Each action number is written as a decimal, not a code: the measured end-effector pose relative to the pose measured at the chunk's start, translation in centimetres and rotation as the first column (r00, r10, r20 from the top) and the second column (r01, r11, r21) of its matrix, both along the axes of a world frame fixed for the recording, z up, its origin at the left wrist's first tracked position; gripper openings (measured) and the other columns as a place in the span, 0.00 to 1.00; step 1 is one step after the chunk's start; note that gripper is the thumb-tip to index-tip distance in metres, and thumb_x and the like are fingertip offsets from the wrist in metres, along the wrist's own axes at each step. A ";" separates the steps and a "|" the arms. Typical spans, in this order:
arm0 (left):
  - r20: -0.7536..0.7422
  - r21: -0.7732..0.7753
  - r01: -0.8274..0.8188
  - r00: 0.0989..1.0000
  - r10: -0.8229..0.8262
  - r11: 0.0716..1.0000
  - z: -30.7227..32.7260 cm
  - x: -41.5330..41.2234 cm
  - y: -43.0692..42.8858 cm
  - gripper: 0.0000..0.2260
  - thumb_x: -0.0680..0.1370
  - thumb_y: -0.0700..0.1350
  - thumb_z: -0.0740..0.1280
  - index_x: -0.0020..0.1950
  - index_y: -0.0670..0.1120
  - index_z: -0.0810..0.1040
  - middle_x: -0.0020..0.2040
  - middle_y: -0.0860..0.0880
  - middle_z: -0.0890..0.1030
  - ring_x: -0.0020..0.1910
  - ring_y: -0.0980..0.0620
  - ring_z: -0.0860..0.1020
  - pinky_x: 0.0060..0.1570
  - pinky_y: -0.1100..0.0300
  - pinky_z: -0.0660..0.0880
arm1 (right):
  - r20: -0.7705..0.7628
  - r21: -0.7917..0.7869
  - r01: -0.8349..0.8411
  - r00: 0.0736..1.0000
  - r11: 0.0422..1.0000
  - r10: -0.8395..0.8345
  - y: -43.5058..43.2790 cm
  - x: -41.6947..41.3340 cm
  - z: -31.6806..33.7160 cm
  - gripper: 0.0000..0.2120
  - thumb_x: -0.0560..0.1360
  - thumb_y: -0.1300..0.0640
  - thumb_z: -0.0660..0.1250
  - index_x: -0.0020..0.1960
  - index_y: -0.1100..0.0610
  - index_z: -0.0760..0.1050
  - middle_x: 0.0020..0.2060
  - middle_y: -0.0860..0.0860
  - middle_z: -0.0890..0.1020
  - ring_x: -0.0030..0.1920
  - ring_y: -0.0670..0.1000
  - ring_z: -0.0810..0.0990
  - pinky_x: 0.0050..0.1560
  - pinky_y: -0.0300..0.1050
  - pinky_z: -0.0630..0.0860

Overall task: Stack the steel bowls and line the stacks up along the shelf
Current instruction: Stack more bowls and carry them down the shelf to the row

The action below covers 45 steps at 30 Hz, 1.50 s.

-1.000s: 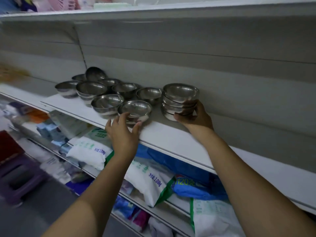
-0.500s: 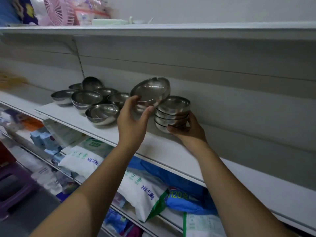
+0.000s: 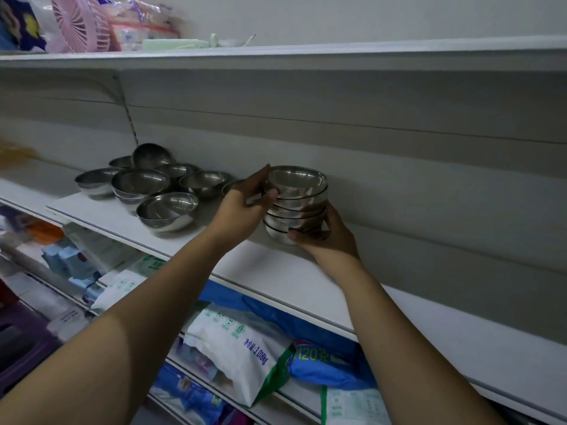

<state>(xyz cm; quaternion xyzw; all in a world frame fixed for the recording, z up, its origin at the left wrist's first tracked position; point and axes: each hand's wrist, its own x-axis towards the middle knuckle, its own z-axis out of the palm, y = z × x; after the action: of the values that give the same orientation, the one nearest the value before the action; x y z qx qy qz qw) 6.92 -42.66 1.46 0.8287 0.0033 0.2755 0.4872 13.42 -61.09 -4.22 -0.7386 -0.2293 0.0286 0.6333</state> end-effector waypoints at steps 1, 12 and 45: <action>-0.003 -0.020 0.001 1.000 -0.001 1.000 0.0 -0.1 0.0 0.23 0.82 0.42 0.67 0.77 0.49 0.69 0.60 0.52 0.82 0.63 0.57 0.78 0.64 0.61 0.75 | -0.003 0.003 0.001 1.000 1.000 -0.001 0.0 0.1 -0.1 0.44 0.59 0.40 0.82 0.72 0.34 0.67 0.63 0.38 0.80 0.62 0.49 0.80 0.64 0.51 0.79; -0.032 -0.146 -0.400 0.916 0.400 0.905 -3.5 1.0 2.4 0.13 0.81 0.46 0.68 0.65 0.44 0.79 0.56 0.45 0.83 0.57 0.49 0.81 0.55 0.61 0.72 | 0.026 -0.006 0.036 0.999 0.999 -0.036 0.0 0.4 -0.3 0.34 0.64 0.47 0.83 0.66 0.37 0.72 0.49 0.26 0.80 0.56 0.41 0.82 0.57 0.39 0.79; -0.021 -0.286 0.102 0.993 -0.112 0.953 -5.5 2.4 2.3 0.12 0.78 0.45 0.72 0.61 0.48 0.79 0.59 0.45 0.84 0.55 0.54 0.82 0.54 0.64 0.77 | -0.047 0.002 0.141 0.989 0.990 -0.141 0.8 1.3 0.1 0.24 0.69 0.33 0.70 0.64 0.33 0.74 0.60 0.37 0.82 0.56 0.33 0.80 0.57 0.37 0.73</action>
<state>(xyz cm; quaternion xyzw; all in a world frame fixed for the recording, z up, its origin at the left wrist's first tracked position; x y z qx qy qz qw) 9.28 -40.36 -4.03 0.7538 0.0070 0.2301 0.6155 14.74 -60.26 -4.10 -0.7506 -0.1617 0.0006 0.6407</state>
